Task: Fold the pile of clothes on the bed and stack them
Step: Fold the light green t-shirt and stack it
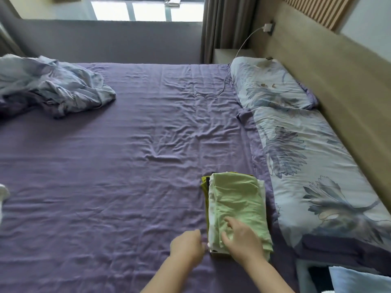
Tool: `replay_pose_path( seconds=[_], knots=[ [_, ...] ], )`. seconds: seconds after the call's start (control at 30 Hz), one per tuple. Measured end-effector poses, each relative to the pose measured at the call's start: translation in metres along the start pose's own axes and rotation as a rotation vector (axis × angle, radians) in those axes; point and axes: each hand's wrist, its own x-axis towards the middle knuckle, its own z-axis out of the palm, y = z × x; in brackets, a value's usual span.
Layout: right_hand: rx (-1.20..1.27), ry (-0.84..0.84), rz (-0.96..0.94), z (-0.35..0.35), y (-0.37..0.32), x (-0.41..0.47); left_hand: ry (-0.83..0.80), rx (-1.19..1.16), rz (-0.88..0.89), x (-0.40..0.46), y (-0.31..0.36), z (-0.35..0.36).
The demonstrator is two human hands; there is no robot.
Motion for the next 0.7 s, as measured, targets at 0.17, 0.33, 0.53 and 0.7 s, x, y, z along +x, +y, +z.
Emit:
replay_pose_path(
  seconds=[0.17,0.33,0.53,0.7],
  knots=[
    [-0.07,-0.065,-0.147,0.012,-0.051,-0.054,0.036,-0.076,-0.035,-0.062,-0.053,0.007],
    [-0.132,-0.121,-0.263,0.033,-0.118,-0.12,0.103,-0.129,-0.037,-0.135,-0.124,0.007],
    [-0.115,-0.184,-0.283,0.073,-0.22,-0.206,0.167,-0.184,-0.074,-0.238,-0.236,0.018],
    [0.026,-0.253,-0.194,0.104,-0.313,-0.279,0.236,-0.265,-0.15,-0.333,-0.337,0.033]
  ],
)
